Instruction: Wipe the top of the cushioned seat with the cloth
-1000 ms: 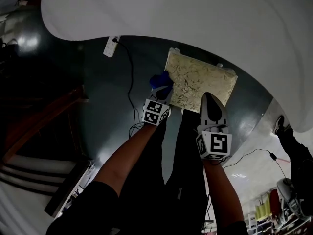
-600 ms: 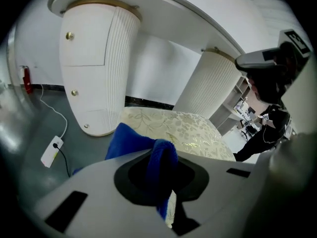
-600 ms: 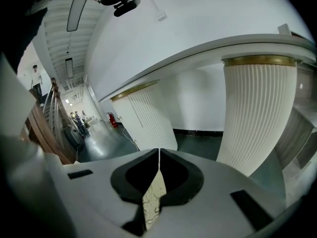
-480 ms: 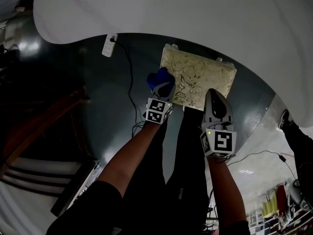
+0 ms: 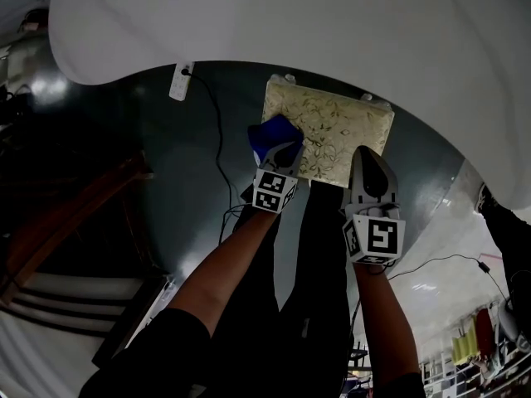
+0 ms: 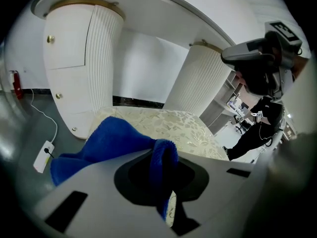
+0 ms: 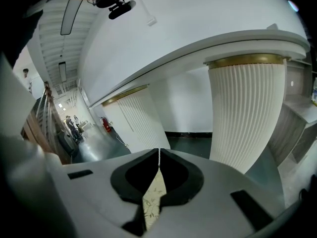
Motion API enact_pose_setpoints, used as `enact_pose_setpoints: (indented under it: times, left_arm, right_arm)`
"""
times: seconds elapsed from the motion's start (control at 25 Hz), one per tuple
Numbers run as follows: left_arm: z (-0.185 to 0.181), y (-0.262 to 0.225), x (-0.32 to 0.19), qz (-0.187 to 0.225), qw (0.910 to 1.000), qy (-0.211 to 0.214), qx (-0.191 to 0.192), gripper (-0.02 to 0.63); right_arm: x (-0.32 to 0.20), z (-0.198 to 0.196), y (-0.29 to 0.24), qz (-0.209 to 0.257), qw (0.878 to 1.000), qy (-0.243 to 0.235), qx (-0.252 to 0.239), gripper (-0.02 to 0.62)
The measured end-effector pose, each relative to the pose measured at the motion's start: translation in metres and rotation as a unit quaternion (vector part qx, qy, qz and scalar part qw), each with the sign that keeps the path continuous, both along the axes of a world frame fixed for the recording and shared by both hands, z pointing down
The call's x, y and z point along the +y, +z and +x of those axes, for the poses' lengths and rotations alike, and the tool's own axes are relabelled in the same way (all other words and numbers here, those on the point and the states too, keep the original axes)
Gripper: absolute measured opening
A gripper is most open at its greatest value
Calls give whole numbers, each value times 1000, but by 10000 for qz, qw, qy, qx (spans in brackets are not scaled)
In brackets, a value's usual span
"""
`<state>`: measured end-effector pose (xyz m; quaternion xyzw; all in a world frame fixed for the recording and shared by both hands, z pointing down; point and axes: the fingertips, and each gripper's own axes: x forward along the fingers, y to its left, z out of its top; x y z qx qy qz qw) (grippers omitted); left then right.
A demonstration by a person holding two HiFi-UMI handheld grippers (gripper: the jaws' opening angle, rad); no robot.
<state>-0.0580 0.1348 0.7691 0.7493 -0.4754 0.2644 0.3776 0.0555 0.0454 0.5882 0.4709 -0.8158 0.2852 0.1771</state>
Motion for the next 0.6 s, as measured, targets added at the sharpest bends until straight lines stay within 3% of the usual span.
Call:
enact_pose_setpoints:
  times: [0.6]
  left_arm:
    - [53, -3, 2, -78, 9986, 264, 461, 37]
  right_arm:
    - [2, 33, 5, -100, 9994, 325, -19, 38]
